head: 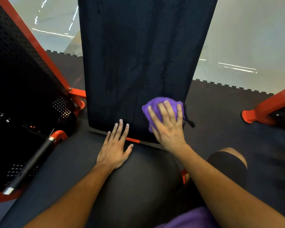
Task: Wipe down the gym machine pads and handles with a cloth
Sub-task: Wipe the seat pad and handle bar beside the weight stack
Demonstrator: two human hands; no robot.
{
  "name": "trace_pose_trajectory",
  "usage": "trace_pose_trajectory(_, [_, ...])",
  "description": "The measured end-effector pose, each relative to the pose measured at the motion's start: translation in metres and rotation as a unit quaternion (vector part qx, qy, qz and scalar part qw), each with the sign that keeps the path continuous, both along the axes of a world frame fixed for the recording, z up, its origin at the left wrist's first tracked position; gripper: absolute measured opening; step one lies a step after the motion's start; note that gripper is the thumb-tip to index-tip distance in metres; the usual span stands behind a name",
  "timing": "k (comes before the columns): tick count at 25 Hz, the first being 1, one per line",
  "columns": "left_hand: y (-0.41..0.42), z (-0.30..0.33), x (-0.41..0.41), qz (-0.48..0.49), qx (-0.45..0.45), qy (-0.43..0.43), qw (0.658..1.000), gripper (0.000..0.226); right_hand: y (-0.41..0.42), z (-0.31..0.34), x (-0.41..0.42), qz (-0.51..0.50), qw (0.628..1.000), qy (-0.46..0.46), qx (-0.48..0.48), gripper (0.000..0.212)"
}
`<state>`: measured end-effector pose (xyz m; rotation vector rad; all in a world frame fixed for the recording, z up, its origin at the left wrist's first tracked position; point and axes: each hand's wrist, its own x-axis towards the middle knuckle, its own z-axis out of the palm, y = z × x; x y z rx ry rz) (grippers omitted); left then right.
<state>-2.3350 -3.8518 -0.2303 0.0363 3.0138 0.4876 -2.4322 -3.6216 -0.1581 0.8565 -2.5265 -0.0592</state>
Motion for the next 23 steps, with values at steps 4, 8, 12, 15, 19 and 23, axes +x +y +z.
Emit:
trace_pose_trajectory(4, [0.001,0.000,0.000,0.001,-0.008,-0.006,1.000,0.087,0.031,-0.041,0.002,0.163,0.971,-0.013,0.176,0.052])
trace_pose_trajectory(8, [0.000,0.000,-0.002,0.002,-0.023,-0.014,1.000,0.087,0.058,0.004,-0.038,0.326,0.911,0.055,0.249,0.037])
trace_pose_trajectory(12, [0.002,-0.002,-0.003,-0.005,-0.026,-0.005,1.000,0.090,0.041,0.061,-0.062,0.226,0.962,0.113,0.105,0.037])
trace_pose_trajectory(15, [0.001,-0.004,-0.002,-0.001,-0.026,-0.005,1.000,0.090,0.029,0.019,-0.038,0.182,0.977,0.104,0.035,0.037])
trace_pose_trajectory(19, [0.001,-0.002,-0.003,-0.005,-0.031,-0.006,0.999,0.088,0.041,-0.038,-0.005,0.253,0.946,-0.027,0.199,0.034])
trace_pose_trajectory(23, [0.001,-0.003,-0.001,-0.003,-0.034,-0.007,0.999,0.089,0.036,0.005,-0.020,0.243,0.960,-0.023,0.138,0.037])
